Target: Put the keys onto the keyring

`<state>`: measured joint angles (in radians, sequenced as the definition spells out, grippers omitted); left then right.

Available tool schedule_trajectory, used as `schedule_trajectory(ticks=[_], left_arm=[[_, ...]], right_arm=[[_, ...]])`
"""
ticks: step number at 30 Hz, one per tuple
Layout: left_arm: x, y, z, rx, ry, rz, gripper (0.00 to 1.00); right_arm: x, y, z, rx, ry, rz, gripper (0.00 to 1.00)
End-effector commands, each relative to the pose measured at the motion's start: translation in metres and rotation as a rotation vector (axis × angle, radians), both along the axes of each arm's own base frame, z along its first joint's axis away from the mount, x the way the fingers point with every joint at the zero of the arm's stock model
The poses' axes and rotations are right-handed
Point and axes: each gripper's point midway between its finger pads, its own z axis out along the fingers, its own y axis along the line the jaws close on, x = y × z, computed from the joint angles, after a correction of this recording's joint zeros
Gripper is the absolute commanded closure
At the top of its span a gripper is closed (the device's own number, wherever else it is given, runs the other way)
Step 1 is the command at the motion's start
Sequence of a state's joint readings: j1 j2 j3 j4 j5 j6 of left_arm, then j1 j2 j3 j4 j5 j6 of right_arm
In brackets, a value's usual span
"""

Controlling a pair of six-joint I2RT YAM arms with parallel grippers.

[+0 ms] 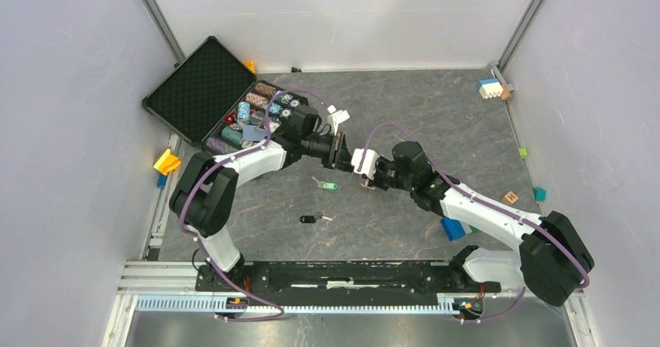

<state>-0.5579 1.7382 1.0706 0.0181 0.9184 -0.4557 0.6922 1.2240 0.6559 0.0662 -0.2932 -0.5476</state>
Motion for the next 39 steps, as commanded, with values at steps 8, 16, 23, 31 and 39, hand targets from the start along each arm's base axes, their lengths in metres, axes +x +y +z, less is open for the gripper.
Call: schedule_trajectory(ticks=[8, 16, 23, 31, 39], left_arm=[[0.0062, -0.0047, 0.0211, -0.043, -0.05, 0.006, 0.77], [0.0081, 0.0, 0.0296, -0.049, -0.093, 0.021, 0.71], [0.006, 0.0009, 0.0258, -0.046, -0.071, 0.017, 0.8], [0.0023, 0.0011, 0.0222, -0.043, -0.053, 0.01, 0.83], [0.0015, 0.0017, 0.0231, -0.041, -0.045, 0.012, 0.84]], right_arm=[[-0.0007, 0.0087, 0.0105, 0.029, -0.03, 0.042, 1.0], [-0.0016, 0.0094, 0.0093, 0.026, -0.025, 0.049, 1.0], [-0.0012, 0.0095, 0.0107, 0.029, -0.029, 0.049, 1.0], [-0.0001, 0.0093, 0.0105, 0.029, -0.027, 0.043, 1.0], [0.0012, 0.0088, 0.009, 0.025, -0.024, 0.036, 1.0]])
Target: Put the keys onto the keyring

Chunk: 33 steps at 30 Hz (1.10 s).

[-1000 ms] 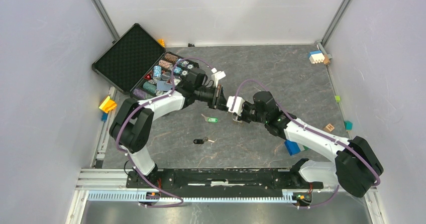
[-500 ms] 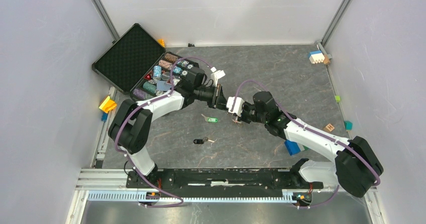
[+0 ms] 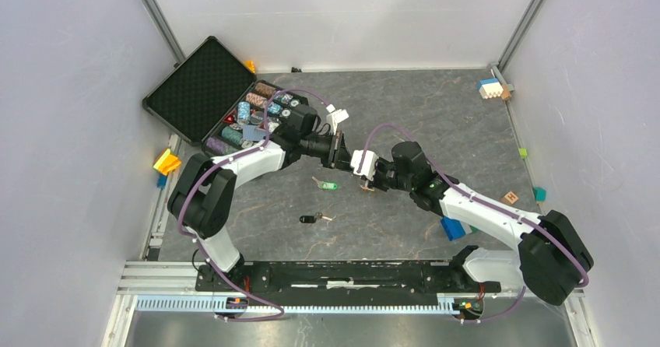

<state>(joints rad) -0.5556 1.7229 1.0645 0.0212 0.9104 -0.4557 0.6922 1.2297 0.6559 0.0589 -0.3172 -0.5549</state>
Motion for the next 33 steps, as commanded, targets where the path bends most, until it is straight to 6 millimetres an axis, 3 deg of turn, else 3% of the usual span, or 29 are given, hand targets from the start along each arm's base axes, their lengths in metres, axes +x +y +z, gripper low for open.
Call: schedule_trajectory(ticks=[1, 9, 13, 23, 33], left_arm=[[0.001, 0.0, 0.02, -0.04, -0.034, 0.002, 0.85], [0.0, 0.0, 0.02, -0.037, -0.028, 0.0, 0.98], [-0.001, 0.001, 0.023, -0.041, -0.025, 0.001, 0.98], [0.0, 0.005, 0.027, -0.023, 0.016, 0.082, 0.98], [0.0, 0.005, 0.013, 0.045, 0.188, 0.148, 0.98]], right_arm=[[0.005, 0.007, 0.012, 0.027, -0.036, 0.012, 1.0], [0.006, 0.007, 0.012, 0.029, -0.032, 0.007, 1.0], [0.006, 0.007, 0.011, 0.032, -0.027, 0.004, 1.0], [0.006, 0.008, 0.017, 0.057, -0.035, 0.0, 0.55], [0.0, 0.009, 0.036, 0.091, -0.094, 0.042, 0.6]])
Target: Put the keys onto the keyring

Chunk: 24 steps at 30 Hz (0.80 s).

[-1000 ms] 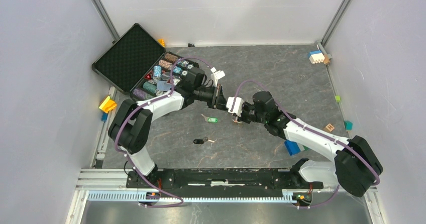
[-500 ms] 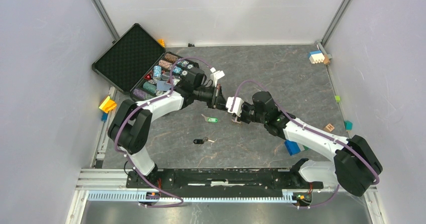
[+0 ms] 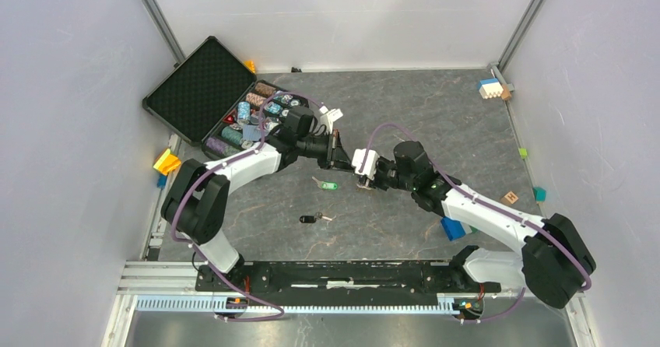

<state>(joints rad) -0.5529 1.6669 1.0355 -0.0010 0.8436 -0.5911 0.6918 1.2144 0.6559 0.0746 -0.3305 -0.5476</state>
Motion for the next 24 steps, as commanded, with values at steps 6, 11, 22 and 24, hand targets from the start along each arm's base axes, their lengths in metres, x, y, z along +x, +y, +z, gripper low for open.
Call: schedule_trajectory(ticks=[6, 11, 22, 24], left_arm=[[0.004, 0.003, 0.002, 0.095, 0.157, 0.069, 0.98], [0.005, 0.003, 0.006, 0.125, 0.193, 0.078, 0.98], [0.003, 0.005, 0.007, 0.133, 0.214, 0.089, 0.98], [0.002, 0.005, 0.009, 0.126, 0.206, 0.092, 0.98]], right_arm=[[-0.004, 0.007, 0.032, 0.062, -0.097, 0.062, 0.66], [-0.012, 0.01, 0.027, 0.054, -0.082, 0.119, 0.67], [-0.008, 0.009, 0.023, 0.047, -0.073, 0.097, 0.66], [-0.004, 0.008, 0.022, 0.042, -0.074, 0.076, 0.64]])
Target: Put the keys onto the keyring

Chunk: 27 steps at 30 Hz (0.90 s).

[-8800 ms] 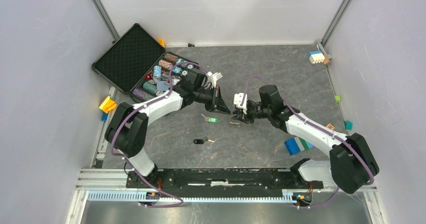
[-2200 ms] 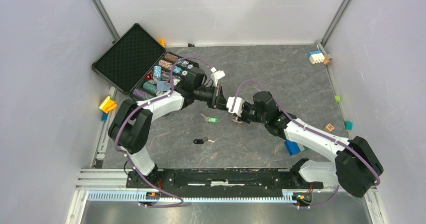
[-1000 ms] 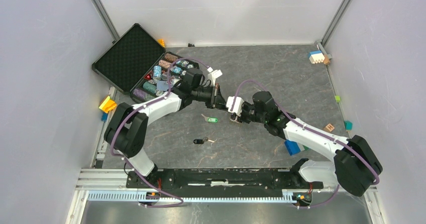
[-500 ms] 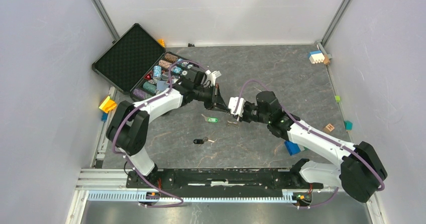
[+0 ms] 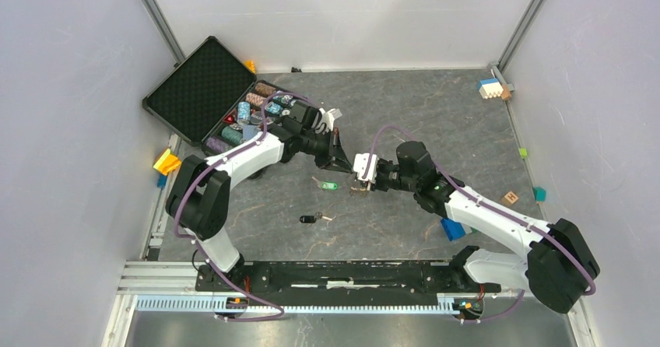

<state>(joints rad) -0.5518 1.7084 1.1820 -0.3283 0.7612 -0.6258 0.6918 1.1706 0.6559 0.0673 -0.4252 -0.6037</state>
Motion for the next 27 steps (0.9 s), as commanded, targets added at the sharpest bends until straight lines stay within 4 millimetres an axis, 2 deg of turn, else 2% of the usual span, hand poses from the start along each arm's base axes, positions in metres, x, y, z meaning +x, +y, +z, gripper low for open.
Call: schedule_trajectory(ticks=[1, 11, 27], left_arm=[[0.001, -0.004, 0.018, -0.039, 0.006, 0.019, 0.98], [-0.002, -0.003, 0.026, -0.07, -0.017, 0.019, 0.98], [-0.003, -0.006, 0.028, -0.091, -0.005, 0.016, 0.98]], right_arm=[[0.01, -0.001, 0.004, 0.007, -0.024, -0.039, 0.63], [0.013, 0.0, -0.002, 0.019, 0.023, -0.056, 0.63], [0.013, 0.004, -0.003, 0.035, 0.058, -0.053, 0.71]])
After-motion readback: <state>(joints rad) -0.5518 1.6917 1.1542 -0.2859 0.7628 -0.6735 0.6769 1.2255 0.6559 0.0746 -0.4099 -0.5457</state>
